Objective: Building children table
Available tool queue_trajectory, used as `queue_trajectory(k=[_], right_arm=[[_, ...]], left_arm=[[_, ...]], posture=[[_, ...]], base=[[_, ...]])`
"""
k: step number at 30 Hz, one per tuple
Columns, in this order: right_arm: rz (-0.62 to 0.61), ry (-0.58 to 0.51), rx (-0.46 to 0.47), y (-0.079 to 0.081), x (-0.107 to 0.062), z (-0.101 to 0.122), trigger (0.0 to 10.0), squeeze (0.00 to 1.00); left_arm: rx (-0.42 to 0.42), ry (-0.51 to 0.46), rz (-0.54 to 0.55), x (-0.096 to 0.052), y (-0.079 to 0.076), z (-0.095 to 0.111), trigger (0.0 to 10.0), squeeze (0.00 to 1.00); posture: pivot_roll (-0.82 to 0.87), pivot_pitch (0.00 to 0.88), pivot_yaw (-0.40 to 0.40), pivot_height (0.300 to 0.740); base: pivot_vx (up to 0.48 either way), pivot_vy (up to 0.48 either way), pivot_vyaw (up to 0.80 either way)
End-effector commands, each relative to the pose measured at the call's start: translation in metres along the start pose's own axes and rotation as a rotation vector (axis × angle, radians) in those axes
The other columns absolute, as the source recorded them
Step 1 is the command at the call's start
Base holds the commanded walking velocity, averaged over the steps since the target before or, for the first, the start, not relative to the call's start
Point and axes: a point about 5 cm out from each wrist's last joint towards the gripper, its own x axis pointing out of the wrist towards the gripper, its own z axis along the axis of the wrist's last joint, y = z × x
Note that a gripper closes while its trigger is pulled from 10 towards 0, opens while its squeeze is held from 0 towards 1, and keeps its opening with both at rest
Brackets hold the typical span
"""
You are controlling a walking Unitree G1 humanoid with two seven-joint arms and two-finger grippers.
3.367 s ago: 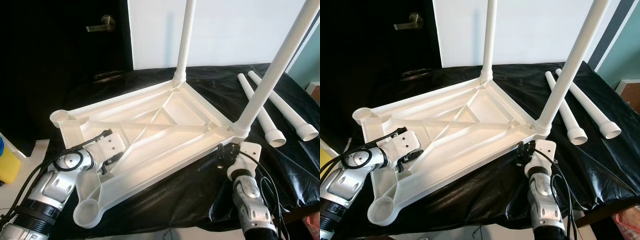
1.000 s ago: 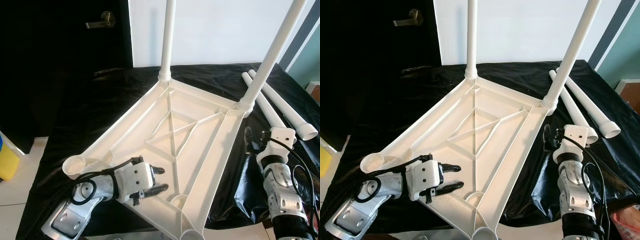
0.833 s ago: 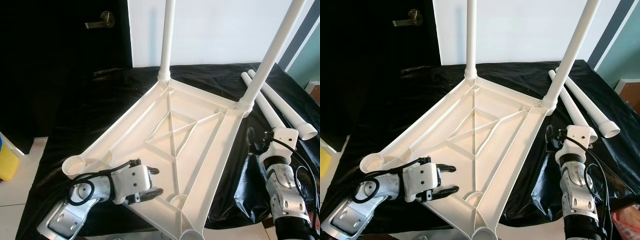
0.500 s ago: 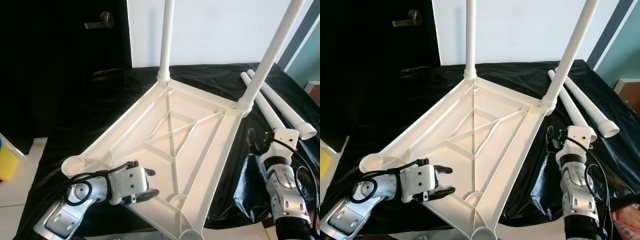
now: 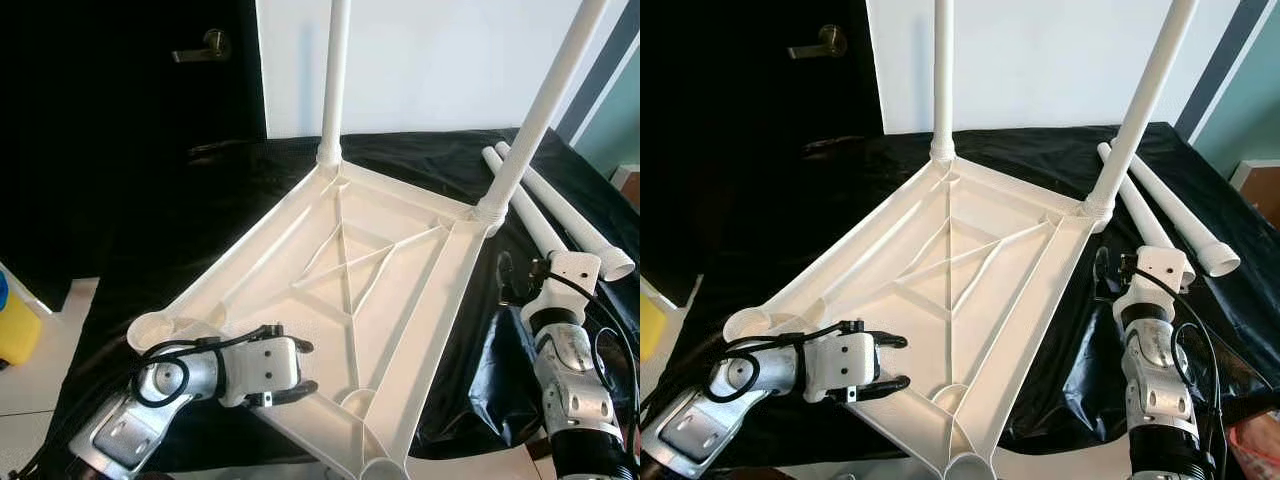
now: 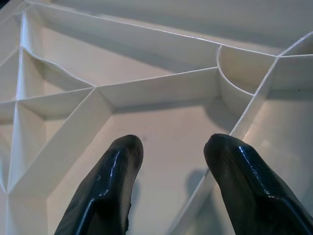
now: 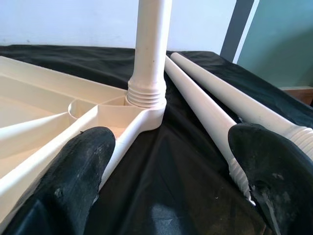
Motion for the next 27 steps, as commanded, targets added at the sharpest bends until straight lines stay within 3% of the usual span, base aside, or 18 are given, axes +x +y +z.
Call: queue_trajectory(k=[1, 3, 7, 10, 16, 21, 23, 25, 27], right_arm=[[-0.029, 0.004, 0.004, -0.007, -0.001, 0.001, 10.0, 0.0], [-0.029, 0.004, 0.004, -0.007, -0.001, 0.001, 10.0, 0.0], [-0.039, -0.001, 0.007, -0.008, -0.002, 0.001, 10.0, 0.0], [-0.044, -0.007, 0.016, -0.008, -0.002, 0.002, 10.0, 0.0], [-0.009, -0.059, 0.065, 0.001, -0.006, 0.011, 10.0, 0.0], [0.045, -0.1, 0.098, 0.007, -0.013, 0.016, 10.0, 0.0], [0.077, -0.132, 0.098, 0.008, -0.019, 0.02, 10.0, 0.0], [0.097, -0.157, 0.078, 0.008, -0.026, 0.023, 10.0, 0.0], [0.11, -0.158, 0.076, 0.01, -0.03, 0.023, 10.0, 0.0]], left_arm=[[-0.031, 0.114, -0.069, 0.006, -0.01, -0.02, 10.0, 0.0], [-0.031, 0.114, -0.069, 0.006, -0.01, -0.02, 10.0, 0.0], [-0.076, 0.095, 0.007, 0.003, 0.006, -0.019, 10.0, 0.0], [-0.046, 0.127, 0.04, 0.003, 0.012, -0.024, 10.0, 0.0], [-0.075, 0.144, 0.138, 0.004, 0.026, -0.029, 10.0, 0.0], [-0.127, 0.034, 0.161, -0.001, 0.031, -0.017, 10.0, 0.0], [-0.168, -0.078, 0.169, -0.009, 0.033, -0.005, 10.0, 0.0], [-0.163, -0.171, 0.178, -0.017, 0.034, 0.007, 10.0, 0.0], [-0.149, -0.196, 0.189, -0.021, 0.034, 0.011, 10.0, 0.0]], posture=[[-0.02, 0.031, -0.016, 0.74], [-0.02, 0.031, -0.016, 0.74], [-0.03, 0.031, -0.005, 0.74], [-0.03, 0.032, -0.002, 0.74], [-0.02, 0.042, 0.001, 0.74], [-0.02, 0.048, -0.002, 0.74], [-0.01, 0.051, -0.006, 0.74], [0.0, 0.052, -0.021, 0.74], [0.0, 0.053, -0.023, 0.74]], base=[[0.0, 0.0, 0.0], [0.0, 0.0, 0.0], [0.0, 0.0, 0.0], [0.0, 0.0, 0.0], [0.0, 0.0, 0.0], [0.0, 0.0, 0.0], [0.0, 0.0, 0.0], [0.0, 0.0, 0.0], [0.0, 0.0, 0.0]])
